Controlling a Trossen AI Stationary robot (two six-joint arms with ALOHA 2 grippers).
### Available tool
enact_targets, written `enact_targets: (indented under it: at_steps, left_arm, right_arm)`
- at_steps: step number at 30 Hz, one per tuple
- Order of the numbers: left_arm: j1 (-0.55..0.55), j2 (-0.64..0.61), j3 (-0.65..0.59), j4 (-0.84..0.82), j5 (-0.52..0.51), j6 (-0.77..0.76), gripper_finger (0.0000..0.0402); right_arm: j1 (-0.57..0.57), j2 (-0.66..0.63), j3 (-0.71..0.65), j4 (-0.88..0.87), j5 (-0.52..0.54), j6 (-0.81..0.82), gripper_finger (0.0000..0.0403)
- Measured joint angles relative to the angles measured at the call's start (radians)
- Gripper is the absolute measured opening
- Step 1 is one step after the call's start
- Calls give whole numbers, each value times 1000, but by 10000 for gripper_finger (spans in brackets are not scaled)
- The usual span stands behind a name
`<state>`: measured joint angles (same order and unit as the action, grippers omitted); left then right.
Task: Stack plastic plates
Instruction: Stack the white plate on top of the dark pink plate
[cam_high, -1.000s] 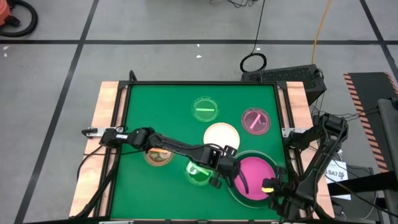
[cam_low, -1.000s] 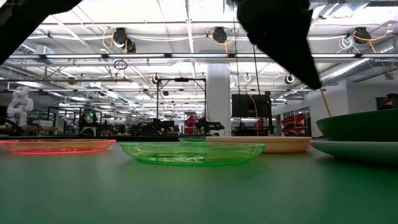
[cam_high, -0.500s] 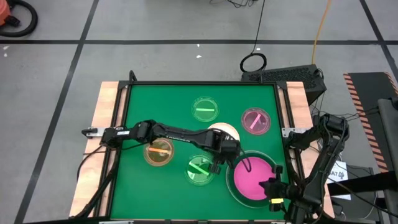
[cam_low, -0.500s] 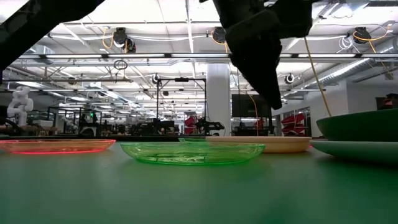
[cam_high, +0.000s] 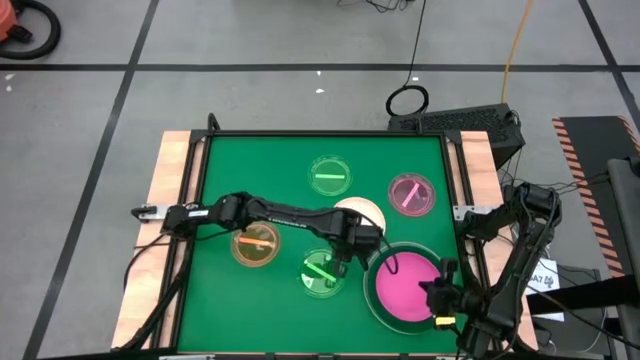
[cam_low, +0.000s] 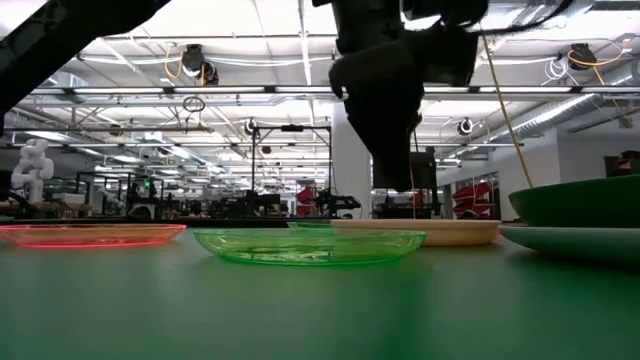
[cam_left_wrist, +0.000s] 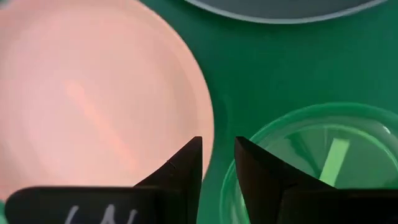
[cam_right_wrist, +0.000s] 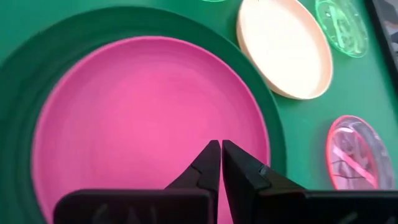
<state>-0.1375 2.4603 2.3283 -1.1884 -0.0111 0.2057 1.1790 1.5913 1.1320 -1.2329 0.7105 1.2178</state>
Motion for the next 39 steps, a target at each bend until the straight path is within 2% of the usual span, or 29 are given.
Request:
enact_targets:
  at_steps: [5, 12, 17, 21, 26, 32, 35, 39]
  left_arm:
    - [33, -8, 1, 3, 12, 59, 102]
    - [156, -54, -1, -58, 3, 124, 102]
    - [244, -147, 2, -59, 24, 94, 102]
    - [232, -156, -13, -96, 67, 61, 102]
    - [201, -172, -197, 29, 80, 24, 102]
    - [152, -254, -452, 345, 75, -34, 102]
    - [133, -329, -620, 455, -3, -85, 102]
    - [114, -513, -849, 631, -89, -148, 102]
  right_arm:
    - [-2, 0, 0, -14, 1, 10, 11]
    - [-1, 0, 0, -19, 30, 28, 11]
    - [-2, 0, 0, -56, 79, 22, 11]
    - [-11, 0, 0, -113, 81, 26, 11]
    - [-22, 0, 0, -171, 147, 22, 11]
    - [-51, -1, 0, -231, 206, 23, 11]
    - [-67, -1, 0, -234, 206, 26, 11]
    - [-82, -1, 0, -226, 206, 20, 11]
